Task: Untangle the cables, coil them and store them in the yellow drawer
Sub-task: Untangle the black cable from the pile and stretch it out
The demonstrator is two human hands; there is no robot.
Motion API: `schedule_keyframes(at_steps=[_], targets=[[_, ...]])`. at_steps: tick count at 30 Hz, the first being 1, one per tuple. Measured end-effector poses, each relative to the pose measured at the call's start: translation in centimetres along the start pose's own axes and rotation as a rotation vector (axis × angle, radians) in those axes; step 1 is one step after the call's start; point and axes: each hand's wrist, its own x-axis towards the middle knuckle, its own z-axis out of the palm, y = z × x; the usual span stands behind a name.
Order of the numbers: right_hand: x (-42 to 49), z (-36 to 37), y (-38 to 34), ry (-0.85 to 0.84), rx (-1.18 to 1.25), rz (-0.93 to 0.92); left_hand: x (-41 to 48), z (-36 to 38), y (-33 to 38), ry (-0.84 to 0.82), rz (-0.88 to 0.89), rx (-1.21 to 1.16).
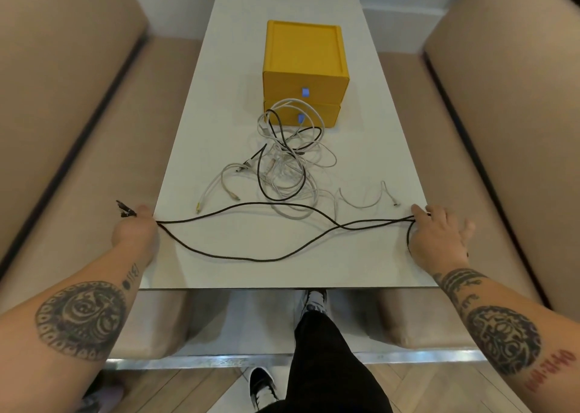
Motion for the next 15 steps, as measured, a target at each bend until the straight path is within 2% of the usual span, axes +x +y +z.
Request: schedule_keyframes(at_steps=[4, 6, 8, 10, 14, 15], targets=[[-0.6, -0.9, -0.7, -0.014, 0.012, -0.119, 0.6, -0.1, -0.2, -0.055, 0.059, 0.017], [-1.0, -1.2, -1.1, -0.013, 0.027, -0.187, 0.1, -0.2, -0.1, -0.037, 0.011, -0.105], [-1.6, -1.2, -1.3, 0.009, 0.031, -0.235, -0.5, -0.3, 0.3, 0.076, -0.087, -0.268], [-2.0, -1.1, -1.5, 0.038, 0.05, -0.259, -2.0, -0.5, 0.7, 0.242, -0.109, -0.266], [-2.3, -1.2, -2.0, 0.039, 0.113, -0.321, -4.3, 0.5, 0.8, 0.417, 0.315, -0.131], [-2.4, -1.1, -2.3, 0.036, 0.129, -0.345, -4.6, 0.9, 0.7, 0.429, 0.352, -0.137]])
